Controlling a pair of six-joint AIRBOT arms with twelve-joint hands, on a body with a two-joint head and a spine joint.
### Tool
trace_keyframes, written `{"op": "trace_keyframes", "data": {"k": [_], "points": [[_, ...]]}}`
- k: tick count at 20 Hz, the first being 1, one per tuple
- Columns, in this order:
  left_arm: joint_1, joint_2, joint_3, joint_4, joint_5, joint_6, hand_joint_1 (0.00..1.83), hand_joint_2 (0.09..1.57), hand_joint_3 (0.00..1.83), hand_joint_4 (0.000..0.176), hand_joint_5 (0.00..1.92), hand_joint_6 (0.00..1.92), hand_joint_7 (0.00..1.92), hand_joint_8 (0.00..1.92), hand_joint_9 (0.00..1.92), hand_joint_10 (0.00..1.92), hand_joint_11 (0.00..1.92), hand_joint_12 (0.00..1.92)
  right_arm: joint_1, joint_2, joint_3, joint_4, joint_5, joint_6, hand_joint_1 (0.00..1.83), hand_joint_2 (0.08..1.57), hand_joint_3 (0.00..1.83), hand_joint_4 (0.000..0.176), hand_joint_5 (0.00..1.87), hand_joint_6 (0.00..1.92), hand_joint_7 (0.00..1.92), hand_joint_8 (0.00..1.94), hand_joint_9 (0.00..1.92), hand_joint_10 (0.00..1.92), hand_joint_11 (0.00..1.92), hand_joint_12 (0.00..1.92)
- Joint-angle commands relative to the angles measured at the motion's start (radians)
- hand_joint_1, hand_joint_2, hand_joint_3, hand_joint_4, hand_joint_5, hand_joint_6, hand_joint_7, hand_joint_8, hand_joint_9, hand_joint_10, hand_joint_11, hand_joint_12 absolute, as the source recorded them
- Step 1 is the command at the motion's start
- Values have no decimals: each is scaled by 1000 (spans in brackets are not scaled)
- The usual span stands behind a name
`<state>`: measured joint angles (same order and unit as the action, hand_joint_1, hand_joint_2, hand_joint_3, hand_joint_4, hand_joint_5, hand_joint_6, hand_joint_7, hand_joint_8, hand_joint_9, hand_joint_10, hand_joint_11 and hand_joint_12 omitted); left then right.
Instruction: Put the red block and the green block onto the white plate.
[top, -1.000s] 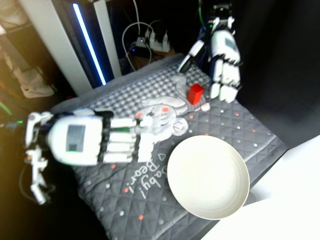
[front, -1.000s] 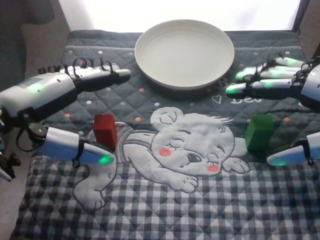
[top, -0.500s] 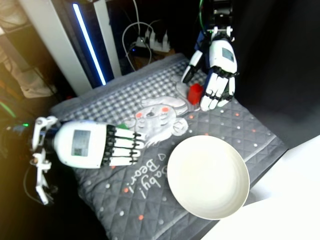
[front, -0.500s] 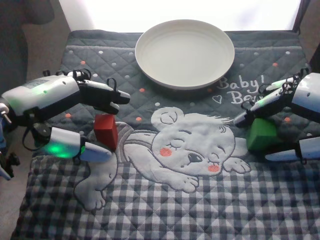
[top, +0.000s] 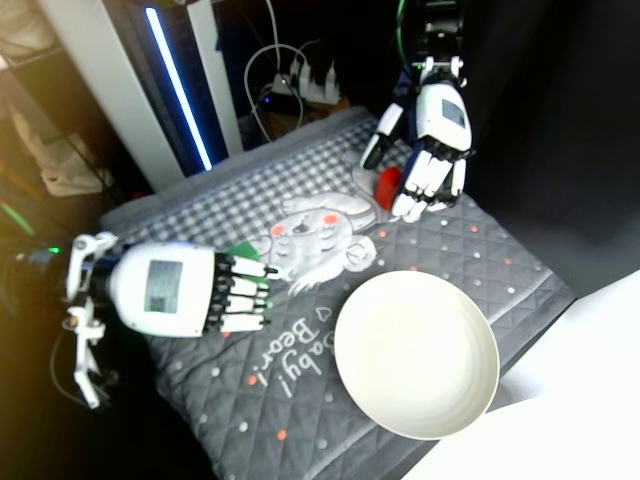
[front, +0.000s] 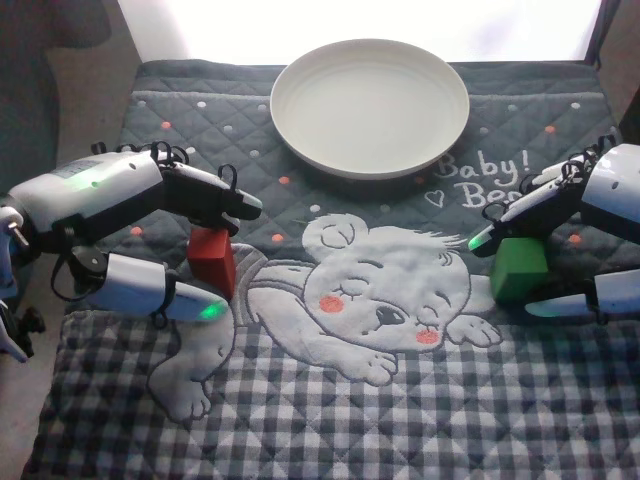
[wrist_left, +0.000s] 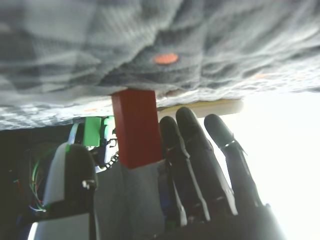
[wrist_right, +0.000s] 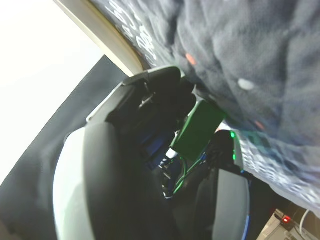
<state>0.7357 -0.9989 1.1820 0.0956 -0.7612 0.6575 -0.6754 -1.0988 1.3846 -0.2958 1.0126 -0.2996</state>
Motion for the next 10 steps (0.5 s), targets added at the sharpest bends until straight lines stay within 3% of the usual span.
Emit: {"op": "trace_keyframes", "data": {"k": [1, 3, 4, 5, 6, 7, 8, 9, 10], "points": [[-4, 0, 3, -20, -115, -8, 926, 927, 1, 0, 682, 4, 844, 8, 759, 45, 143, 1231, 10, 6, 5, 31, 106, 5, 1087, 969, 0, 0, 954, 8, 1205, 34, 1197, 170, 765, 1253], [-4, -4, 4, -22, -115, -8, 955, 937, 2, 0, 729, 4, 875, 5, 791, 37, 201, 1162, 10, 4, 7, 36, 106, 5, 1050, 970, 0, 0, 1010, 0, 1240, 19, 1168, 290, 751, 1330], [-4, -6, 4, -22, -115, -8, 942, 949, 6, 0, 757, 11, 893, 9, 805, 39, 217, 1152, 10, 3, 9, 37, 106, 5, 1078, 1000, 35, 94, 1137, 519, 1259, 15, 1146, 385, 760, 1355], [-3, -7, 6, -23, -114, -8, 1042, 996, 8, 0, 847, 14, 978, 22, 888, 68, 282, 1236, 10, 1, 11, 39, 106, 5, 1095, 1030, 11, 80, 1135, 678, 1275, 15, 1125, 455, 766, 1371], [-3, -9, 7, -24, -114, -8, 1109, 1022, 4, 0, 954, 16, 1048, 23, 952, 88, 331, 1293, 10, 0, 13, 42, 106, 5, 1115, 1033, 3, 39, 1149, 683, 1302, 19, 1105, 559, 761, 1402], [-2, -11, 8, -25, -114, -8, 1250, 1035, 0, 0, 1230, 151, 1113, 764, 1052, 378, 478, 1469, 10, -2, 14, 44, 106, 5, 1138, 1028, 0, 0, 1170, 653, 1332, 26, 1077, 674, 745, 1483], [-1, -12, 8, -27, -114, -8, 1280, 1040, 0, 0, 1308, 141, 1105, 956, 1041, 644, 551, 1584, 10, -3, 16, 46, 106, 5, 1145, 1022, 0, 0, 1191, 617, 1347, 29, 1049, 737, 706, 1514], [0, -14, 9, -28, -113, -8, 1289, 1046, 0, 0, 1319, 119, 1100, 1026, 1038, 882, 664, 1613, 10, -4, 18, 48, 106, 5, 1144, 1015, 0, 0, 1212, 579, 1355, 30, 1029, 796, 694, 1516], [1, -15, 10, -29, -113, -8, 1292, 1045, 0, 0, 1316, 120, 1108, 1024, 1009, 981, 675, 1641, 10, -5, 20, 50, 106, 5, 1244, 993, 3, 5, 1393, 132, 1324, 395, 998, 751, 631, 1449]]}}
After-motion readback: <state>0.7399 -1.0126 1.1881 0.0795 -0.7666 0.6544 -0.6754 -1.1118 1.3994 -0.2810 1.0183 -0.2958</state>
